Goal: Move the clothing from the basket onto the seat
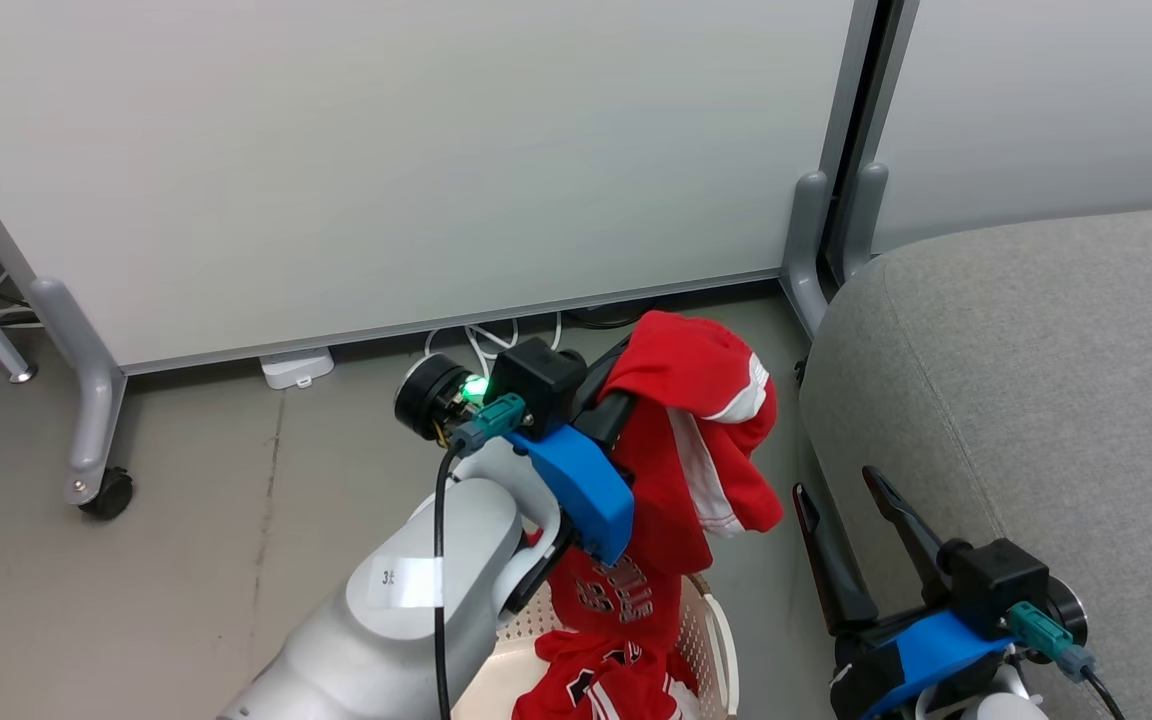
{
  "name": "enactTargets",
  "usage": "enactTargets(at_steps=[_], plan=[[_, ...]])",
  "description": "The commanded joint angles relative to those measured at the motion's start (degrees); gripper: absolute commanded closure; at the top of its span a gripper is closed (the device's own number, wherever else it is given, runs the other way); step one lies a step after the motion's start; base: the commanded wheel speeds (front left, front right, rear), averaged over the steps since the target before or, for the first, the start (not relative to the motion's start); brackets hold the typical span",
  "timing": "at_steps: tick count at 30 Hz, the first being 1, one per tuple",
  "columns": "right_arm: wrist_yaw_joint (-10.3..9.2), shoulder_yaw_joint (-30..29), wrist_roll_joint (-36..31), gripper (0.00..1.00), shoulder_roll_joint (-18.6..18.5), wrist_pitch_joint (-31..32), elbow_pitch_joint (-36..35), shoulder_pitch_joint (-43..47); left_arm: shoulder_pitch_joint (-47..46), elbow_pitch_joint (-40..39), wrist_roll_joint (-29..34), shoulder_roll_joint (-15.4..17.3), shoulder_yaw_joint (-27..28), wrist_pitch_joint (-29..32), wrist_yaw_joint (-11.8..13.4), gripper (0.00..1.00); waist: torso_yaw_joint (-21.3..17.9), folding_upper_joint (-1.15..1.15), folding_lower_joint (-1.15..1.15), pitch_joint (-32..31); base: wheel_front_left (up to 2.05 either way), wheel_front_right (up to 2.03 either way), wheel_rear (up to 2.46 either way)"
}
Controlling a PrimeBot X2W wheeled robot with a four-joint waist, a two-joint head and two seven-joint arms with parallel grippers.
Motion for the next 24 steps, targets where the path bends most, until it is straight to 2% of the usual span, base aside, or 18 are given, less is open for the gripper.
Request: enactTargets(at_steps=[1,17,24], plan=[[0.01,0.1,0.4,0.0,-0.1,0.2,-0.2,0.7,-1.3,-0.4,-0.8,0.0,-0.7,0.0,0.5,1.0,0.0,0.0,0.01,-0.2,0.0,0.0,0.0],[0.01,0.2,-0.1,0.0,-0.1,1.0,-1.0,1.5,-3.9,-0.7,-6.6,0.0,-6.6,-0.3,2.8,1.0,-0.2,0.0,0.01,-0.1,0.0,0.0,0.0],[0.01,4.1,0.7,0.0,-0.1,1.7,0.8,-0.6,-4.5,-1.2,-8.0,0.0,-8.4,-0.4,3.3,1.0,-0.1,0.0,0.01,0.1,0.0,0.0,0.0]])
